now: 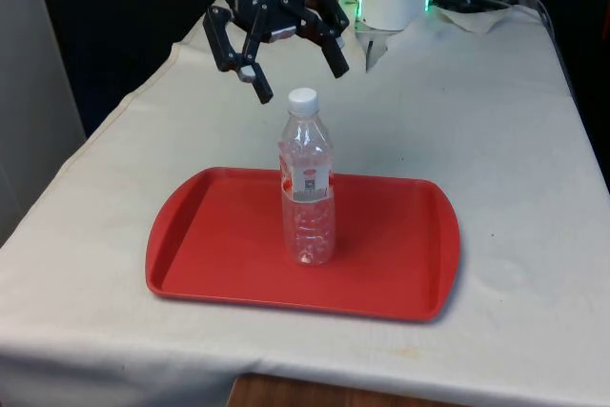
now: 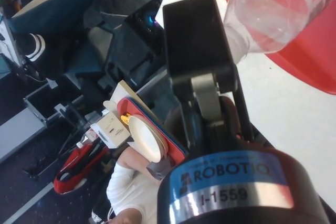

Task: Place the bottle upright on the tray.

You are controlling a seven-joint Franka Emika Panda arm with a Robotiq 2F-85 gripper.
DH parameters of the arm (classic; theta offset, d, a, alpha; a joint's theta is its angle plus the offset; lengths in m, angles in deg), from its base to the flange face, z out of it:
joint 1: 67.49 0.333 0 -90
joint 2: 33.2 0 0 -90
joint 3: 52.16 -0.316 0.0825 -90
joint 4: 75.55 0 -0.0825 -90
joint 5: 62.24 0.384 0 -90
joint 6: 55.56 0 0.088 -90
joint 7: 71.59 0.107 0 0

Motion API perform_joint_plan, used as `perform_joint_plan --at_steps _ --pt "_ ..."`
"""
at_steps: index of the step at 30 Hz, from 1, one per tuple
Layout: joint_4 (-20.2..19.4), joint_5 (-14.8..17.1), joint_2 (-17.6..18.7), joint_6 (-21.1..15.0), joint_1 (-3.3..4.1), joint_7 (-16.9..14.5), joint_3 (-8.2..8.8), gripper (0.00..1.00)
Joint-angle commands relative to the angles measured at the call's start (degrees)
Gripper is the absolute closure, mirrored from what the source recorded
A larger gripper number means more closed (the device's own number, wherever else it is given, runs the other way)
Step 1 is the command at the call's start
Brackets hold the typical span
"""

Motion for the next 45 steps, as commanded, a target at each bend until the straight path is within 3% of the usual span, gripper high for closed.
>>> perform_joint_plan --at_steps 1,11,12,13,19,20,21,22,28,29,30,36,37,38,45 --pt "-0.11 -0.46 -0.29 -0.06 0.17 0.52 0.17 0.00" --pt "0.06 -1.15 -1.03 -0.11 0.34 0.69 0.40 0.00" --pt "0.17 -0.29 -0.86 0.11 0.00 0.00 0.11 0.00" --pt "0.11 -1.32 -1.09 -0.11 0.40 0.74 0.46 0.00" --pt "0.40 -2.81 -1.49 -0.34 0.86 1.09 1.03 0.00" --pt "0.46 -3.09 -1.55 -0.34 0.86 1.20 1.09 0.00" --pt "0.57 -1.95 -1.43 0.06 0.40 0.34 0.63 0.00" --pt "0.52 -3.38 -1.60 -0.40 0.92 1.32 1.15 0.00" --pt "0.86 -5.33 -1.89 -0.63 1.38 1.95 1.49 0.00" --pt "1.03 -4.18 -1.72 -0.06 0.80 1.15 1.03 0.00" --pt "0.97 -5.90 -1.95 -0.69 1.49 2.23 1.60 0.00" --pt "1.09 -7.62 -2.23 -0.97 1.95 2.81 1.83 0.00" --pt "1.26 -6.59 -2.12 -0.34 1.38 2.01 1.38 0.00" --pt "1.20 -8.25 -2.23 -1.09 2.06 3.04 1.83 0.00" --pt "1.49 -10.60 -2.52 -1.38 2.41 4.01 1.89 0.00"
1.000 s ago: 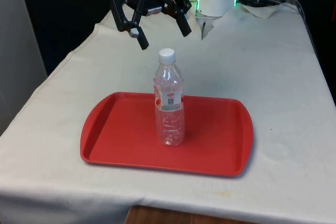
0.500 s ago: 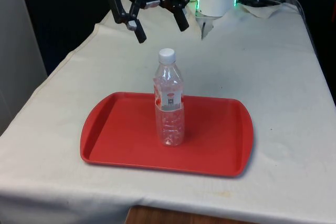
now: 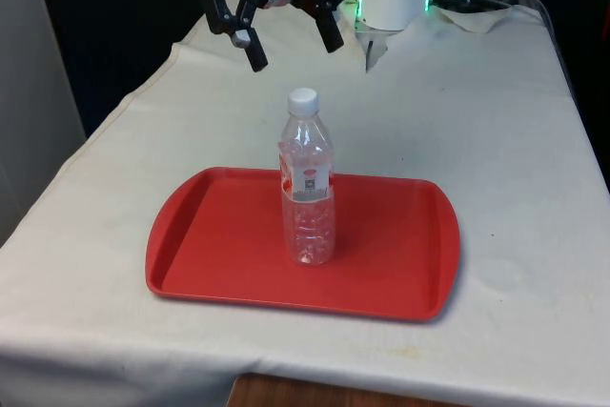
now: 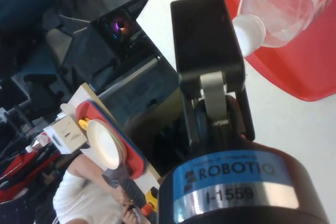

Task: Place the bottle upright on the tray.

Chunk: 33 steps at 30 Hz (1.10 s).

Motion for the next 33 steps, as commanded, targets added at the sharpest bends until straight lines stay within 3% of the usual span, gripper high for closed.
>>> perform_joint_plan --at_steps 1,2,3,9,10,11,18,19,20,27,28,29,30,33 --pt "-0.23 -1.26 -0.17 -0.63 0.63 0.80 0.52 0.00" --pt "0.00 0.00 0.00 0.00 0.00 0.00 0.00 0.00" --pt "-0.17 -1.49 -0.17 -0.69 0.69 0.92 0.52 0.00" --pt "0.29 -3.78 -0.34 -0.80 0.97 1.83 0.57 0.00" --pt "0.52 -2.64 -0.17 -0.23 0.34 1.03 0.06 0.00" --pt "0.29 -4.07 -0.34 -0.86 0.97 1.95 0.57 0.00" --pt "0.52 -6.47 -0.63 -0.97 1.32 2.75 0.52 0.00" --pt "0.63 -5.44 -0.57 -0.40 0.74 1.95 0.06 0.00" --pt "0.57 -6.76 -0.63 -1.03 1.38 2.86 0.52 0.00" --pt "0.86 -8.88 -0.74 -1.09 1.66 3.55 0.52 0.00" --pt "0.92 -9.17 -0.74 -1.09 1.66 3.61 0.52 0.00" --pt "1.15 -8.31 -0.63 -0.40 1.09 2.98 0.06 0.00" --pt "0.97 -9.40 -0.74 -1.09 1.72 3.72 0.52 0.00" --pt "1.15 -10.20 -0.74 -1.09 1.89 3.84 0.52 0.00"
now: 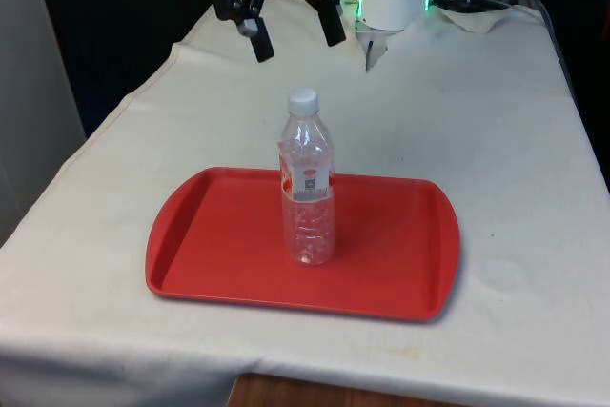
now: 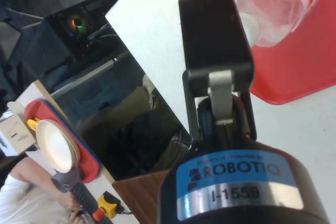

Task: Place the bottle upright on the tray.

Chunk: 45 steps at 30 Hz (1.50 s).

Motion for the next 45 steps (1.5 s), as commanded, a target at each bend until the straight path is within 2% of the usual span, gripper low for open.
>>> perform_joint_plan --at_steps 1,5,6,7,9,13,14,15,21,22,23,24,29,30,31,38,39,40,45 --pt "-0.17 -0.92 -0.11 -0.69 0.57 0.74 0.46 0.00" --pt "0.00 -2.18 -0.11 -0.69 0.74 0.92 0.46 0.00" --pt "0.17 -1.15 -0.06 0.00 0.17 0.29 0.00 0.00" --pt "0.06 -2.46 -0.06 -0.69 0.80 0.97 0.40 0.00" --pt "0.11 -2.98 -0.06 -0.69 0.92 0.92 0.46 0.00" --pt "0.29 -4.13 -0.06 -0.63 1.03 0.92 0.40 0.00" --pt "0.46 -3.27 -0.06 0.00 0.52 0.40 0.00 0.00" --pt "0.34 -4.35 -0.06 -0.63 1.03 0.92 0.40 0.00" --pt "0.52 -5.67 -0.06 -0.57 1.26 0.97 0.46 0.00" --pt "0.69 -4.76 -0.06 0.00 0.74 0.40 0.00 0.00" --pt "0.57 -5.96 -0.06 -0.57 1.26 0.97 0.46 0.00" --pt "0.63 -6.47 -0.06 -0.57 1.38 1.03 0.46 0.00" --pt "0.80 -7.85 -0.06 -0.57 1.55 1.09 0.46 0.00" --pt "0.92 -6.99 -0.06 0.00 1.09 0.46 0.00 0.00" --pt "0.86 -8.14 -0.06 -0.57 1.60 1.09 0.46 0.00" --pt "1.03 -10.08 0.00 -0.57 1.89 1.20 0.46 0.00" --pt "1.15 -9.28 -0.06 0.00 1.38 0.52 0.00 0.00" --pt "1.09 -10.37 0.00 -0.52 1.95 1.20 0.46 0.00" --pt "1.32 -12.03 0.00 -0.46 2.12 1.43 0.46 0.00"
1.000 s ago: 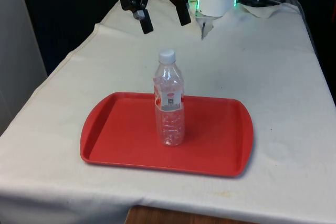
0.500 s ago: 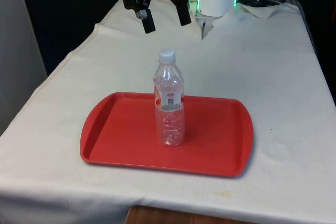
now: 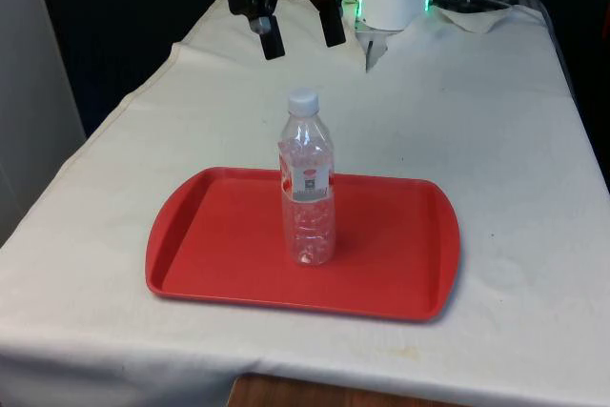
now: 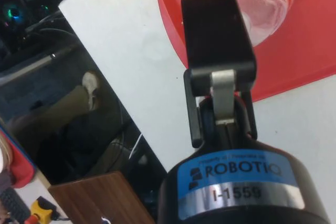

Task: Place the bottle upright on the tray.

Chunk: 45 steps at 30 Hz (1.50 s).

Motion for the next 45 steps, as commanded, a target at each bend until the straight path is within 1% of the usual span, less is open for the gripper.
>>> perform_joint_plan --at_steps 1,2,3,4,5,11,12,13,20,21,22,29,30,31,32,39,40,41,45 --pt "0.00 -1.32 0.06 -0.46 0.57 0.69 0.52 0.00" --pt "0.00 -1.66 0.06 -0.46 0.63 0.74 0.52 0.00" --pt "0.06 -0.63 0.00 0.00 0.06 0.06 0.00 0.00" --pt "0.06 -2.01 0.06 -0.46 0.63 0.80 0.52 0.00" --pt "0.11 -2.29 0.06 -0.46 0.69 0.92 0.52 0.00" --pt "0.34 -4.53 0.06 -0.40 0.92 1.32 0.52 0.00" --pt "0.40 -3.61 0.00 0.00 0.40 0.74 0.00 0.00" --pt "0.40 -4.87 0.06 -0.40 0.97 1.38 0.52 0.00" --pt "0.69 -7.45 0.11 -0.29 1.20 1.95 0.46 0.00" --pt "0.74 -6.59 0.00 0.00 0.74 1.38 0.00 0.00" --pt "0.74 -7.68 0.11 -0.29 1.26 2.01 0.46 0.00" --pt "0.97 -10.31 0.11 -0.29 1.55 2.58 0.46 0.00" --pt "0.92 -9.28 0.00 0.00 1.09 1.95 -0.06 0.00" --pt "0.97 -10.66 0.11 -0.29 1.60 2.64 0.40 0.00" --pt "1.03 -11.34 0.17 -0.29 1.60 2.81 0.40 0.00" --pt "1.20 -13.52 0.17 -0.29 1.83 3.21 0.29 0.00" --pt "1.09 -12.61 0.00 0.00 1.32 2.64 -0.17 0.00" --pt "1.20 -13.81 0.17 -0.29 1.83 3.27 0.23 0.00" --pt "1.32 -15.41 0.17 -0.23 1.95 3.55 0.23 0.00"
